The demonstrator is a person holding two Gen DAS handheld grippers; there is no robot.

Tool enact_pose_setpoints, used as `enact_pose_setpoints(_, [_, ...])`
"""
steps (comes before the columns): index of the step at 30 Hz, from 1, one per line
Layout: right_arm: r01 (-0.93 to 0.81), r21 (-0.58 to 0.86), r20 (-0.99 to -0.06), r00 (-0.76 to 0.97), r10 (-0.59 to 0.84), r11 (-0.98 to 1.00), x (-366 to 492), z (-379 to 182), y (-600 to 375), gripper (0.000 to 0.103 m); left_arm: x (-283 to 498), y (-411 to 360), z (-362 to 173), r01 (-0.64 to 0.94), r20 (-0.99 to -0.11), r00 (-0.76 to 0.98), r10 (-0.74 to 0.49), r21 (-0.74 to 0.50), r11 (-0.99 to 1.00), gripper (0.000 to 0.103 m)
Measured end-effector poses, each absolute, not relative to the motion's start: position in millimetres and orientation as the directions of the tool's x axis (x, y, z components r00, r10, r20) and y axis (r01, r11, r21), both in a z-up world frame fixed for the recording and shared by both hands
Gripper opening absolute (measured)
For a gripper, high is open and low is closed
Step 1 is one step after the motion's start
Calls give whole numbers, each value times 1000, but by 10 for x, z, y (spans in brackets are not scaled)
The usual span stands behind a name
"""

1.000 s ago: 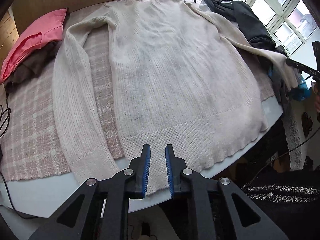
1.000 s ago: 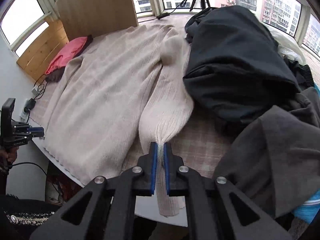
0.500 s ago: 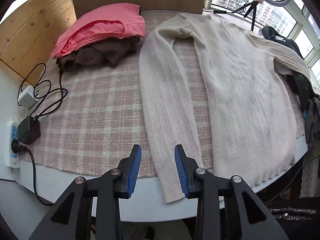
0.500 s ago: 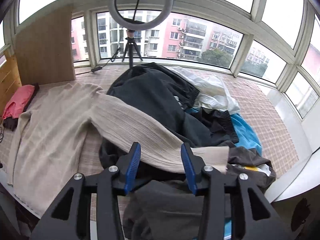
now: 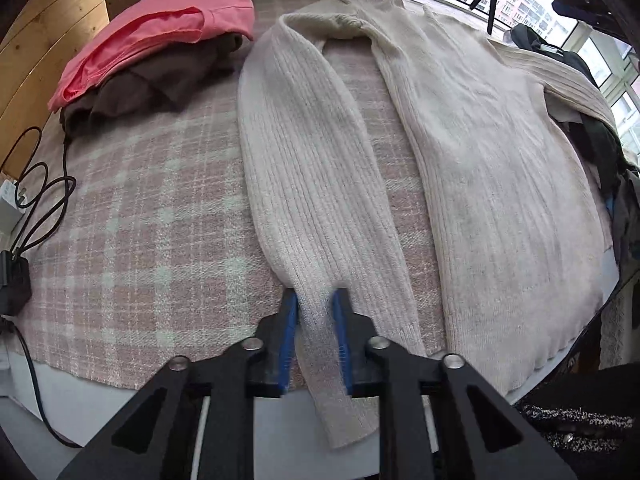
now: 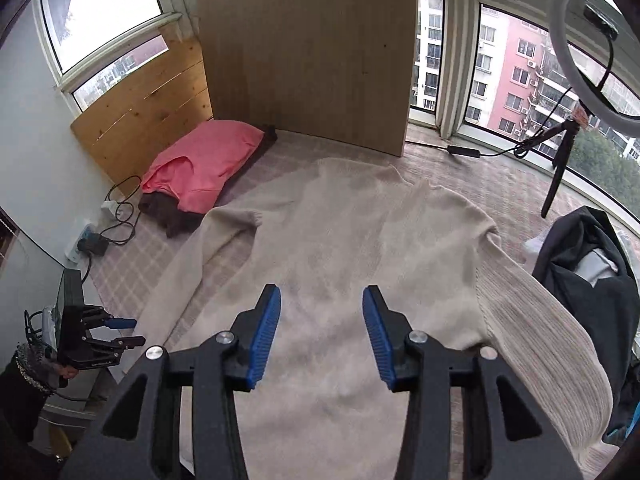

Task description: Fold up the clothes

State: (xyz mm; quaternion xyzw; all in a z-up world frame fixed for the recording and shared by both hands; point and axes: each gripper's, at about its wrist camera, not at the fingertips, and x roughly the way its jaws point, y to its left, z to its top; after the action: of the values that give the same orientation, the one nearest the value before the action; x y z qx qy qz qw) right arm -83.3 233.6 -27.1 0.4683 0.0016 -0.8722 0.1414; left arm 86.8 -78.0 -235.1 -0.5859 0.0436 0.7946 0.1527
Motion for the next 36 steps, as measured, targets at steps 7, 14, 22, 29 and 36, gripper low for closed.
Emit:
enact_pose_setpoints(7, [317,174,-869,-397,-297,-933,-1604,-830,1699,42,769,-1462,-1579,-245,-893,-426,144,-39,-969,6])
enact_pose_setpoints(14, [249,234,-897,-318,-308,-940,-2567,-1123,1389,42,486,-2067,-1234,-241,-871,-477,117,2,-971,6])
enact_pose_setpoints(22, [114,251,-958,-115,-263,-961,-3209,-1578,886,42,527,-1897,-1627,-359,-909,-338,244,-115,-926,7])
enact_pose_setpoints(29, [55,235,-971,-18,-237,-970,-3529,-1817,594,42,580,-1899,-1720,-407,-890,-312,331,-190,-893,7])
enact_pose_setpoints(36, [88,210,-974,-64,-216,-974,-3505,-1796,542,4,495,-2051,-1519,-396,-859,-384,339,-179,-901,7])
